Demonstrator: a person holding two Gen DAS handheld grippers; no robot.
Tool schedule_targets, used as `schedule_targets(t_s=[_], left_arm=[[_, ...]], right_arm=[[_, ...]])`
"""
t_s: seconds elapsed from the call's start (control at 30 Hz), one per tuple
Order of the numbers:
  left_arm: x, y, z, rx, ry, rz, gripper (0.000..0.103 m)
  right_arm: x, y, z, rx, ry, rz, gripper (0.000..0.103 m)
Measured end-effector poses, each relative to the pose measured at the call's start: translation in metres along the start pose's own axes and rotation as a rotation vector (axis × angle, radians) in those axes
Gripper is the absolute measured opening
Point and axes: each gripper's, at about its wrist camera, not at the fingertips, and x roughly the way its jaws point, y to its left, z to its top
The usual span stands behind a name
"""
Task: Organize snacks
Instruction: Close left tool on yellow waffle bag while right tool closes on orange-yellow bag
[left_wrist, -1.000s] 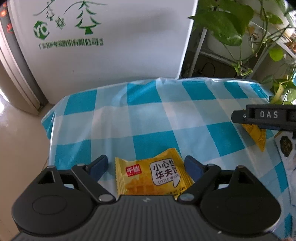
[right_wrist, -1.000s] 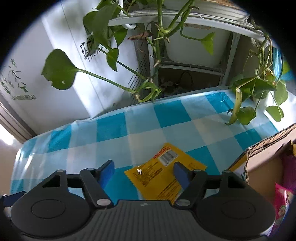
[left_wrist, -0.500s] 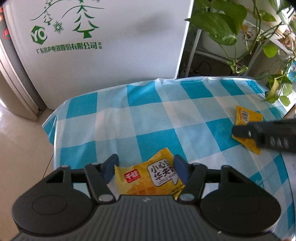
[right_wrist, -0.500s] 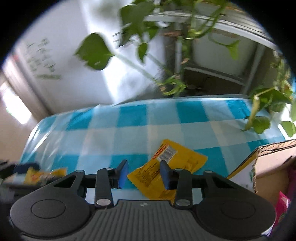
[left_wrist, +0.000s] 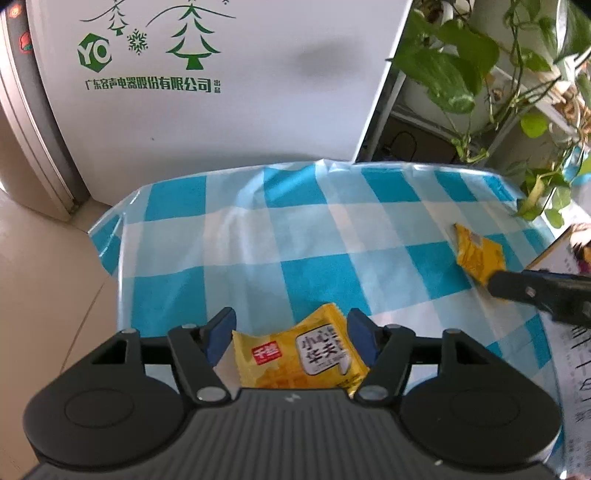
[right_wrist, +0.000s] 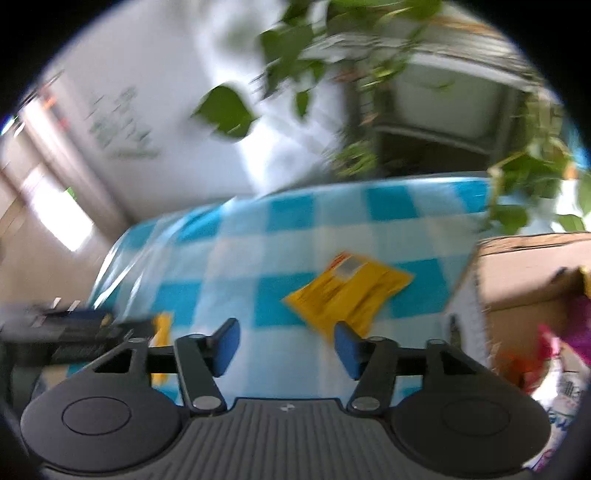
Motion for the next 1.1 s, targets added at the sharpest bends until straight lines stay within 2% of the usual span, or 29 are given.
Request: schedule_targets(t_s=[0.07,0.3,0.37,0.5,0.57,0.67,0.8,0.83,0.9,0.97,1.1], left_arm=[[-0.002,-0.003,0.001,0.005,-0.007,0.001,0.068],[-0.001,-0.005,0.000,0.012,-0.001,0.010,0.074],[0.001,-0.006,-0.001,0.027,0.011,0.013,0.075],[0.002,-0.006,-0.002,0.039,0.019,0.020,0.077],[0.004,-0.005,-0.002,0.037,0.019,0.017,0.083],[0.006,-0.008,-0.003,0.052,0.030,0.016,0.083],[0.012,-0.011,-0.005,0.070,0.040,0.024,0.083],[0.012,-0.012,-0.005,0.079,0.039,0.032,0.081],[0.012,-0.012,-0.005,0.084,0.033,0.034,0.077],[0.010,-0.013,-0.005,0.096,0.025,0.030,0.067],[0.006,-0.014,-0.007,0.105,0.022,0.007,0.061]], right_arm=[[0.005,-0.005,0.001,0.052,-0.011,-0.041,0.075],[0.031,-0.022,0.009,0.268,-0.005,-0.122,0.081],[0.036,-0.022,0.011,0.284,0.005,-0.145,0.081],[0.051,-0.018,0.010,0.253,0.013,-0.184,0.083],[0.054,-0.014,0.010,0.227,0.001,-0.204,0.083],[0.060,-0.009,0.011,0.189,-0.006,-0.231,0.083],[0.062,0.000,0.010,0.097,-0.012,-0.286,0.067],[0.063,0.001,0.008,0.067,-0.016,-0.287,0.063],[0.061,0.002,0.007,0.038,-0.015,-0.271,0.061],[0.059,0.003,0.007,0.024,-0.002,-0.244,0.058],[0.049,0.010,0.003,-0.014,0.031,-0.178,0.056]])
